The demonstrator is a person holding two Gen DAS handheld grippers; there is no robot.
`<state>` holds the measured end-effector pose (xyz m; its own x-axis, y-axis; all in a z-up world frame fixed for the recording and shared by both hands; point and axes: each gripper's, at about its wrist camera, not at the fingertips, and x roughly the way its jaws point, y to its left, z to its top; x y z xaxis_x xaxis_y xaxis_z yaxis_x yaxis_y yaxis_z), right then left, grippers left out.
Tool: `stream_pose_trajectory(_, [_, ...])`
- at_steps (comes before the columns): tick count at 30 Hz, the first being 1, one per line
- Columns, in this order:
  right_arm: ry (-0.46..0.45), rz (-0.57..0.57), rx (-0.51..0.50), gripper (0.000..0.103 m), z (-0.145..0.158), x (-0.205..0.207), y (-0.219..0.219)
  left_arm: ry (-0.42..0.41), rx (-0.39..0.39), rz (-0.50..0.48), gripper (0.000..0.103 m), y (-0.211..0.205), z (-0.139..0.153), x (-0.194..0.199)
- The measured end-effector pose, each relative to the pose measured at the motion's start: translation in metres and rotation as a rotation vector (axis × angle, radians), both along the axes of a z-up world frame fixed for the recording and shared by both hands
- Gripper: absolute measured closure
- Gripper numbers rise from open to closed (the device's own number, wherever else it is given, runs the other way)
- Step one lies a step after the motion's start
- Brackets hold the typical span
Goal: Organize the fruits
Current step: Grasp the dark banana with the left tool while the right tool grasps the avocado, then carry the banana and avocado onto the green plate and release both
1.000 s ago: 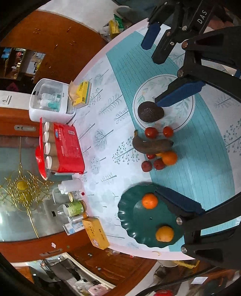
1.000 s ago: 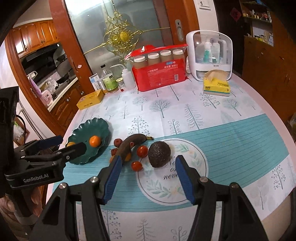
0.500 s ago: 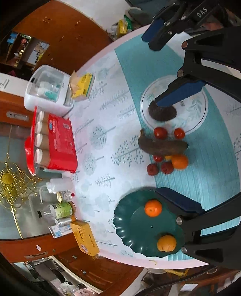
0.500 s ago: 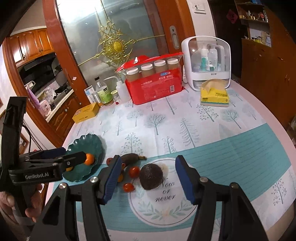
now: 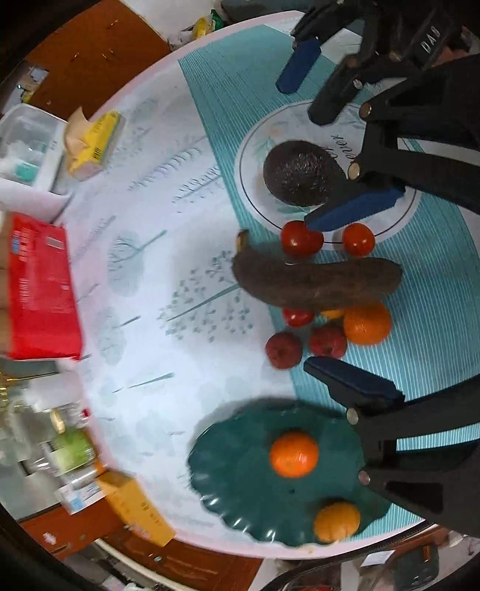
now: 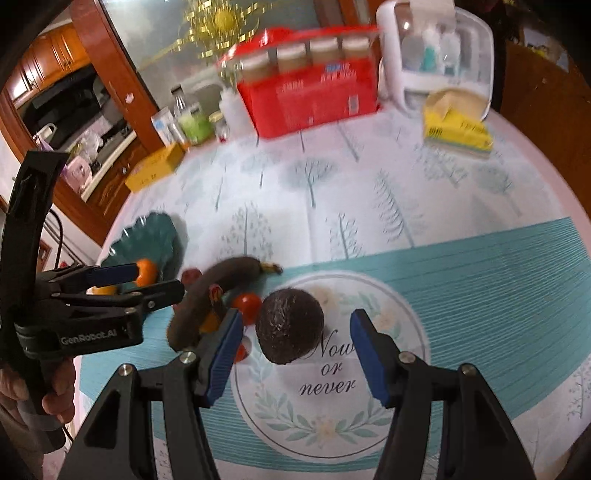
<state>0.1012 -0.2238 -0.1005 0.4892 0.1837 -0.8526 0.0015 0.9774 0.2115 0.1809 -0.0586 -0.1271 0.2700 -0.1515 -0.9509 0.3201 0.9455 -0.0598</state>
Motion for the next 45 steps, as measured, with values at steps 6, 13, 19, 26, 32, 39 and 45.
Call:
stream_pose_trajectory(6, [0.093,0.032,0.038,0.042,-0.037,0.018,0.000,0.067,0.022,0.002,0.049,-0.011,-0.029,0.010])
stream_pose_trajectory(13, [0.120,0.058,0.139,0.042,-0.053,0.031,0.002,0.108,0.020,0.016,0.070,-0.013,-0.046,0.018])
stream_pose_trajectory(19, [0.124,0.083,0.177,0.041,-0.061,0.040,0.009,0.105,0.025,-0.001,0.069,-0.012,-0.046,0.018])
stream_pose_trajectory(26, [0.160,0.067,0.234,0.040,-0.074,0.045,0.009,0.096,0.056,-0.013,0.069,-0.015,-0.046,0.020])
stream_pose_trajectory(32, [0.125,0.065,0.182,0.042,-0.070,0.040,0.012,0.089,0.023,-0.007,0.071,-0.013,-0.045,0.019])
stream_pose_trajectory(39, [0.099,0.068,0.161,0.042,-0.058,0.027,0.008,0.072,-0.037,0.015,0.072,-0.003,-0.036,0.007])
stream_pose_trajectory(45, [0.072,0.054,0.152,0.042,-0.042,0.014,0.003,0.036,-0.082,0.022,0.072,0.007,-0.020,-0.009])
